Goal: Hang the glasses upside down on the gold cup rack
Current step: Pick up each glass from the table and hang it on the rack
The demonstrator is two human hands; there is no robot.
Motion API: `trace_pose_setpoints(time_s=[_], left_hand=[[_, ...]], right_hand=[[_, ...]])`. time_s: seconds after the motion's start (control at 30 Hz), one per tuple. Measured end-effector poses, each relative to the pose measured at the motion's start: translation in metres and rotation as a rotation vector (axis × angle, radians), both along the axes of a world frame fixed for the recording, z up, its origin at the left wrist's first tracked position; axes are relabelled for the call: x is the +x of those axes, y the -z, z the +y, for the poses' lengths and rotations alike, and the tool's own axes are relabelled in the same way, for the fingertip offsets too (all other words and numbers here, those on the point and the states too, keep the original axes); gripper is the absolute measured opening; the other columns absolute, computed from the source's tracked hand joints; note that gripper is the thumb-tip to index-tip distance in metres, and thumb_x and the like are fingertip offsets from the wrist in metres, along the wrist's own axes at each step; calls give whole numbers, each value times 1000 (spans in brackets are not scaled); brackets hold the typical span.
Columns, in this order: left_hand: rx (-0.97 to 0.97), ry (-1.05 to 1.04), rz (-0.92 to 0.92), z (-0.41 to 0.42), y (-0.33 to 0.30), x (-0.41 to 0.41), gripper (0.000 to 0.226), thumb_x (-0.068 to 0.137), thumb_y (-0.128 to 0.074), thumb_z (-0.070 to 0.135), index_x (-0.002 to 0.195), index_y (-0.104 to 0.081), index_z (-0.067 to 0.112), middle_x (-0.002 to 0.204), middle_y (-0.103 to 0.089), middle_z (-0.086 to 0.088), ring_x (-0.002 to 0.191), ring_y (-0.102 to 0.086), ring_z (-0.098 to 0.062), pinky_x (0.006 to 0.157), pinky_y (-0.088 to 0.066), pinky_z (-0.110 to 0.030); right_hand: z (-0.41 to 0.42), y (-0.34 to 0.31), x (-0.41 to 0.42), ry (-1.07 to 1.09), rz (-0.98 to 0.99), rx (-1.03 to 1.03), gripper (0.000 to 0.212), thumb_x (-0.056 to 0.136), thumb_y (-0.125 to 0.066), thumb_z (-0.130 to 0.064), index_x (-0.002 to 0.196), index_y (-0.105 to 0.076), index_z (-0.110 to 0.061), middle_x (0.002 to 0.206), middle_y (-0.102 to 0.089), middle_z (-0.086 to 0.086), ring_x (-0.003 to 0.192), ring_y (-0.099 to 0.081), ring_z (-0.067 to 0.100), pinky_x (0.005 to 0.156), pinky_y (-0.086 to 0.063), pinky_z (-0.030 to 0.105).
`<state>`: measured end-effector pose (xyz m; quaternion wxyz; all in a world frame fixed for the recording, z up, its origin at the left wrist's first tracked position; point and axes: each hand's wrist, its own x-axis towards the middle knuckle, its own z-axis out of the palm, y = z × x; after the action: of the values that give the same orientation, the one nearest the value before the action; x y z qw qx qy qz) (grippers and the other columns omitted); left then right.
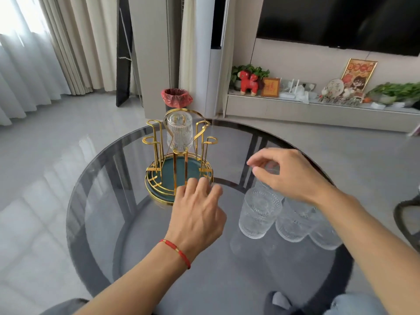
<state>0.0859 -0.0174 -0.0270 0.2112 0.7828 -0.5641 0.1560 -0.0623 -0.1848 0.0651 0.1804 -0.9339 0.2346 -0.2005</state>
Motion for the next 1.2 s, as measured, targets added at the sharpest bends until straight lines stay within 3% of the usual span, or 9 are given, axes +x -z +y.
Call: trace_pose_setpoints(time_s=[0.17, 0.4, 0.57, 0.77, 0.83, 0.93, 1.03, 1.13, 1.2], left_hand=[[-3, 280, 406, -9, 20, -32, 63, 81, -62, 34, 140, -47, 15, 129, -52, -3, 119, -48, -22, 101, -44, -34], [-50, 319, 773, -28, 25, -51, 92, 80, -80, 32, 154, -27, 22, 144, -50, 6, 126, -49, -9, 104, -46, -28], [-88, 319, 763, -28, 22, -50, 93, 71, -86, 23, 148, -35, 19, 139, -57, 5, 128, -53, -10, 104, -46, -31], [-155, 209, 759, -16, 7, -32, 90, 65, -90, 27, 144, -47, 21, 126, -62, 7, 113, -59, -6, 93, -47, -17], [-207, 118, 916, -10, -3, -22, 78, 66, -90, 34, 135, -53, 28, 117, -63, 10, 104, -61, -5, 85, -50, -15], [-296, 18, 1433, -2, -21, -6, 69, 64, -88, 36, 124, -56, 24, 121, -63, -7, 105, -67, -22, 78, -63, -43], [-364, 83, 1793, 5, -33, 5, 62, 75, -83, 28, 127, -55, 11, 127, -61, -19, 111, -67, -31, 75, -63, -51], [-411, 167, 1915, 7, -34, 9, 62, 78, -78, 30, 131, -56, 5, 130, -62, -19, 117, -65, -34, 83, -61, -56], [-333, 144, 1677, 8, -33, 14, 56, 81, -70, 44, 127, -60, 14, 124, -67, -9, 115, -66, -24, 85, -62, -49]], right_hand=[[19, 49, -38, -24, 243, -210, 61, 90, -57, -61, 144, -55, -31, 144, -52, -11, 143, -33, 9, 117, -20, 30], [27, 66, -42, -39, 166, -241, 61, 92, -63, -51, 147, -53, -29, 151, -51, -4, 152, -25, 11, 125, 5, 30], [38, 64, -35, -73, 65, -153, 64, 82, -78, -45, 138, -61, -21, 129, -56, 2, 133, -43, 19, 121, -25, 42], [51, 66, -27, -154, -85, 46, 56, 91, -76, -37, 142, -59, -19, 145, -54, -4, 141, -41, 8, 116, -27, 18], [54, 68, -25, -139, -184, 93, 50, 96, -67, -39, 143, -56, -24, 148, -52, -10, 141, -43, 3, 115, -32, 21], [61, 75, -20, -65, -250, 249, 51, 100, -55, -51, 148, -46, -38, 150, -47, -24, 137, -45, -6, 114, -37, 23], [68, 79, -8, -54, -230, 555, 59, 95, -49, -69, 151, -35, -52, 153, -46, -21, 133, -46, -14, 117, -38, 32], [71, 74, 6, -86, -349, 773, 55, 95, -57, -60, 147, -44, -45, 136, -67, 2, 124, -65, 10, 110, -48, 50], [70, 68, 10, -64, -429, 783, 47, 95, -65, -54, 139, -54, -43, 121, -73, 8, 116, -70, 19, 106, -50, 53]])
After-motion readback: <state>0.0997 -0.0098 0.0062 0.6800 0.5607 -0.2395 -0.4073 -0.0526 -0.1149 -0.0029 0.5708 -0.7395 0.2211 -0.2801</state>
